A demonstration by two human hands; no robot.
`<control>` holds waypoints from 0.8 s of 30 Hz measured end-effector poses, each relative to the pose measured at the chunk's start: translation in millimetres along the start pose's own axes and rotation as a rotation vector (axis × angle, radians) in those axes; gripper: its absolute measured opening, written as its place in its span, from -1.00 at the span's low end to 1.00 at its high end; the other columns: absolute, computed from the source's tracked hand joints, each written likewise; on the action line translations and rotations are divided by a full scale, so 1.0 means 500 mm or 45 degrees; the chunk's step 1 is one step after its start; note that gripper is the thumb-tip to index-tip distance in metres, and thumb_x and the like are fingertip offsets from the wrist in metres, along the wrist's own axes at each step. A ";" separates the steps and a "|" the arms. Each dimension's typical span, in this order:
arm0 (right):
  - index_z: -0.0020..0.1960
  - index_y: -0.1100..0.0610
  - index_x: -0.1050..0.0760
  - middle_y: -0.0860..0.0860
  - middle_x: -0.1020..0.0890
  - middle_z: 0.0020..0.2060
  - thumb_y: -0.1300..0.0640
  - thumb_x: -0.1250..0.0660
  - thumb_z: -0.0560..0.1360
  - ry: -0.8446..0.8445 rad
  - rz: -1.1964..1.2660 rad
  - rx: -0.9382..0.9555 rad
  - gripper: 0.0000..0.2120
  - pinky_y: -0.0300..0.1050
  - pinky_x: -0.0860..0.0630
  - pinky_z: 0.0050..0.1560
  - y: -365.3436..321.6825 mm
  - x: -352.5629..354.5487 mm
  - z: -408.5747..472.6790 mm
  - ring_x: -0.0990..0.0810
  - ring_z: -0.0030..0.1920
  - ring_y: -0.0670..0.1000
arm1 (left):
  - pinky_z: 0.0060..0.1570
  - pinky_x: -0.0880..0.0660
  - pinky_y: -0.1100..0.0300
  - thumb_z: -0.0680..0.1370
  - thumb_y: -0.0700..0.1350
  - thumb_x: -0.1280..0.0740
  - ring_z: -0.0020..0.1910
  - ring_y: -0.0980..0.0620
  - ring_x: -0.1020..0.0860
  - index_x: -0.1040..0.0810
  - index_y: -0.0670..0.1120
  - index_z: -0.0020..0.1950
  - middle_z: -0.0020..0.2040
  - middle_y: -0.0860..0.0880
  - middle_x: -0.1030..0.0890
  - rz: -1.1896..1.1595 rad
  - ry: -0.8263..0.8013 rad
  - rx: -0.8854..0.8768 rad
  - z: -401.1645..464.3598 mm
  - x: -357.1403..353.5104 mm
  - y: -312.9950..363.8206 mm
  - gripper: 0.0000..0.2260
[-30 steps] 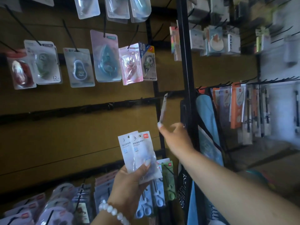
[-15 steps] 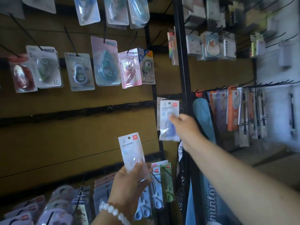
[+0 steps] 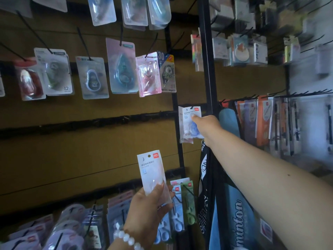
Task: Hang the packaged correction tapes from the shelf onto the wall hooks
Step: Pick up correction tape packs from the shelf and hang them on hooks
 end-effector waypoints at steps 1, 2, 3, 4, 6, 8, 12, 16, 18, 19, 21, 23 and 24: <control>0.05 0.21 -0.48 0.05 -0.59 -0.06 -0.06 -0.31 0.54 -0.008 -0.020 -0.016 -0.68 -0.14 -0.53 -0.24 0.000 -0.005 0.002 -0.57 -0.23 0.04 | -0.39 -0.58 0.19 0.59 -0.10 -0.32 0.05 -0.17 -0.64 -0.50 -0.16 0.21 0.11 -0.24 -0.64 0.005 0.002 -0.003 0.000 0.001 0.000 -0.76; 0.07 0.20 -0.46 0.05 -0.57 -0.06 -0.05 -0.29 0.55 -0.025 -0.040 -0.027 -0.69 -0.18 -0.46 -0.35 -0.003 -0.011 0.002 -0.54 -0.29 0.01 | -0.38 -0.58 0.18 0.58 -0.09 -0.33 0.05 -0.16 -0.64 -0.51 -0.15 0.20 0.10 -0.22 -0.64 0.025 0.006 -0.009 0.002 0.002 0.000 -0.77; 0.11 0.19 -0.46 0.07 -0.57 -0.03 -0.05 -0.29 0.55 -0.035 -0.063 -0.038 -0.69 -0.20 -0.44 -0.37 -0.007 -0.017 0.002 -0.53 -0.29 0.00 | -0.35 -0.58 0.16 0.57 -0.07 -0.33 0.06 -0.15 -0.64 -0.52 -0.14 0.18 0.09 -0.21 -0.65 0.061 0.005 -0.021 0.004 0.001 -0.001 -0.77; 0.16 0.20 -0.47 0.09 -0.58 0.03 -0.05 -0.28 0.56 -0.029 -0.102 -0.035 -0.66 -0.18 -0.47 -0.29 -0.011 -0.022 0.006 -0.57 -0.22 0.03 | -0.33 -0.58 0.15 0.57 -0.06 -0.33 0.05 -0.14 -0.64 -0.53 -0.12 0.15 0.08 -0.19 -0.67 0.087 0.000 -0.037 0.006 0.000 -0.002 -0.79; 0.24 0.24 -0.45 0.12 -0.57 0.12 -0.05 -0.26 0.56 -0.029 -0.199 -0.043 -0.59 -0.15 -0.49 -0.15 -0.013 -0.029 0.015 -0.57 -0.06 0.10 | -0.29 -0.59 0.13 0.60 -0.07 -0.30 0.03 -0.13 -0.65 -0.54 -0.12 0.12 0.06 -0.19 -0.68 0.087 -0.013 -0.066 0.011 -0.002 -0.002 -0.83; 0.23 0.26 -0.45 0.10 -0.58 0.09 -0.08 -0.24 0.57 -0.035 -0.335 -0.038 -0.57 -0.16 -0.43 -0.19 -0.007 -0.034 0.019 -0.50 -0.13 0.08 | -0.21 -0.59 0.10 0.61 -0.11 -0.27 0.09 -0.17 -0.63 -0.54 -0.16 0.18 0.13 -0.21 -0.64 0.121 0.002 -0.109 0.016 -0.001 -0.002 -0.80; 0.26 0.28 -0.42 0.13 -0.58 0.08 -0.17 -0.20 0.55 0.022 -0.659 0.036 -0.46 -0.13 -0.44 -0.16 0.031 -0.039 0.009 -0.57 -0.06 0.14 | -0.20 -0.64 0.09 0.64 -0.17 -0.24 0.02 -0.16 -0.64 -0.50 -0.22 0.20 0.08 -0.23 -0.63 0.014 -0.029 -0.127 0.013 0.000 0.008 -0.81; 0.21 0.21 -0.40 0.10 -0.56 0.07 -0.25 -0.27 0.46 0.140 -0.613 0.210 -0.42 0.02 -0.59 -0.05 0.068 -0.039 -0.057 -0.60 0.00 0.13 | 0.11 -0.58 -0.16 0.61 -0.24 -0.27 0.07 -0.18 -0.62 -0.53 -0.19 0.17 0.07 -0.18 -0.64 0.092 0.005 -0.168 0.018 -0.005 0.024 -0.84; 0.08 0.19 -0.50 0.06 -0.61 -0.04 -0.28 -0.27 0.44 -0.133 -0.450 0.255 -0.47 0.08 -0.59 0.02 0.085 -0.062 -0.103 -0.62 -0.05 0.10 | 0.02 -0.62 -0.11 0.61 -0.26 -0.26 0.06 -0.17 -0.62 -0.57 -0.16 0.11 0.08 -0.19 -0.64 0.094 0.041 -0.159 0.019 -0.014 0.030 -0.86; 0.02 0.19 -0.53 0.05 -0.63 -0.08 -0.28 -0.29 0.42 -0.289 -0.336 0.215 -0.48 0.09 -0.57 0.06 0.093 -0.074 -0.128 -0.62 -0.05 0.11 | -0.12 -0.64 -0.01 0.62 -0.26 -0.23 0.00 -0.14 -0.64 -0.59 -0.16 0.10 0.05 -0.18 -0.66 0.056 0.044 -0.144 0.016 -0.022 0.034 -0.85; -0.12 0.18 -0.55 0.04 -0.63 -0.19 -0.25 -0.37 0.36 -0.494 -0.190 0.161 -0.54 0.03 -0.55 0.02 0.107 -0.090 -0.164 -0.64 -0.10 0.10 | -0.30 -0.61 0.15 0.65 -0.24 -0.20 -0.09 -0.11 -0.65 -0.62 -0.18 0.09 0.00 -0.18 -0.69 0.009 0.042 -0.128 0.009 -0.038 0.042 -0.80; -0.26 0.11 -0.53 -0.01 -0.61 -0.31 -0.09 -0.43 0.40 -0.576 -0.145 0.183 -0.72 -0.14 -0.50 -0.19 0.112 -0.098 -0.186 -0.60 -0.27 -0.01 | -0.32 -0.60 0.18 0.66 -0.22 -0.19 -0.08 -0.10 -0.65 -0.63 -0.18 0.10 -0.01 -0.19 -0.71 0.026 0.038 -0.136 0.006 -0.048 0.047 -0.78; -0.29 0.11 -0.51 -0.03 -0.60 -0.36 -0.01 -0.42 0.44 -0.577 -0.118 0.183 -0.77 -0.21 -0.45 -0.28 0.113 -0.099 -0.189 -0.55 -0.33 -0.06 | -0.32 -0.60 0.18 0.66 -0.22 -0.18 -0.08 -0.10 -0.65 -0.63 -0.18 0.09 -0.01 -0.19 -0.71 0.046 0.039 -0.138 0.005 -0.051 0.049 -0.78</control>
Point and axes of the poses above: each hand's wrist, its own z-axis towards the middle knuckle, its own x-axis out of the back of the hand, y = z × x, the point moved 4 cm from there along z, towards the middle knuckle
